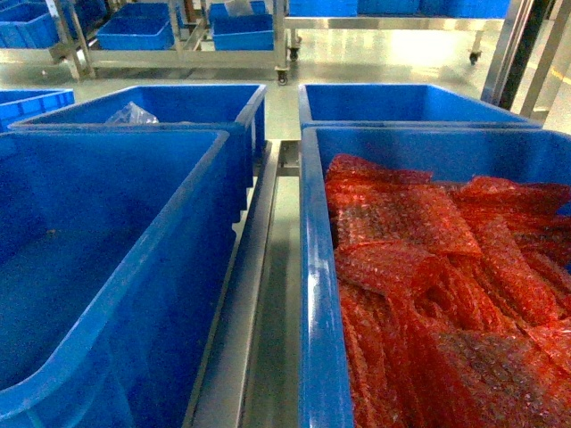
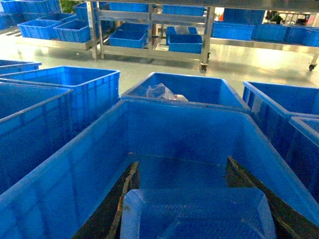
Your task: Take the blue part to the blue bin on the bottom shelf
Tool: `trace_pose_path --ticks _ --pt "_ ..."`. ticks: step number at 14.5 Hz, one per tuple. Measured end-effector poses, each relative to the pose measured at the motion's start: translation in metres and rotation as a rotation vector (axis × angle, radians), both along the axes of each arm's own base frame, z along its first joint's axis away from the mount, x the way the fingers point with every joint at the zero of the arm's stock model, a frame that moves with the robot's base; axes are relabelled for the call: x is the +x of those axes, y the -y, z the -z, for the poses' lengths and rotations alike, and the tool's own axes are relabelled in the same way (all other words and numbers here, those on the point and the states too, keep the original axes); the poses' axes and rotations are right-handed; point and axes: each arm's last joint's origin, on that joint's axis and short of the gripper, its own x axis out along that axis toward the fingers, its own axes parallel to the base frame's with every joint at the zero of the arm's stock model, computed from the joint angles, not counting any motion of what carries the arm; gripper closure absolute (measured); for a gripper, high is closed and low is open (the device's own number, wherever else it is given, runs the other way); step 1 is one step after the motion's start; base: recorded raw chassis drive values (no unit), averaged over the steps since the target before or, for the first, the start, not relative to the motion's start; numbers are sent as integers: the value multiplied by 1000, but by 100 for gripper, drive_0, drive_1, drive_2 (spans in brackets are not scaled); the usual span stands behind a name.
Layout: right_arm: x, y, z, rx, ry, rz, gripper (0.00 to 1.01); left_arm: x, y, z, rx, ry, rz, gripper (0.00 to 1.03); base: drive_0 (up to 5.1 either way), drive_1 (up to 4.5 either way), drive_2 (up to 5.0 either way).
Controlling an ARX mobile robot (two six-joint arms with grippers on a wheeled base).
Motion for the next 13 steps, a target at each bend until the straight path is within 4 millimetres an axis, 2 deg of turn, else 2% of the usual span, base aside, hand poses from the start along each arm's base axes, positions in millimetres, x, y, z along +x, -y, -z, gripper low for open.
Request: trace_pose_path --ticks 4,6,7,8,12,13 --pt "0 0 0 0 0 0 3 0 0 0 0 -1 0 60 0 0 0" --pt "0 0 0 0 0 0 3 1 4 7 100 -122 -10 60 0 0 0" --pt "0 0 0 0 1 0 3 12 6 4 83 -99 2 60 0 0 0" --pt "0 0 0 0 0 0 3 31 6 0 76 -88 -30 60 0 0 0" --pt "0 0 0 0 1 0 3 119 22 -21 101 -31 4 60 0 0 0" --pt "0 0 0 0 1 0 3 140 23 -14 107 -78 10 60 0 0 0"
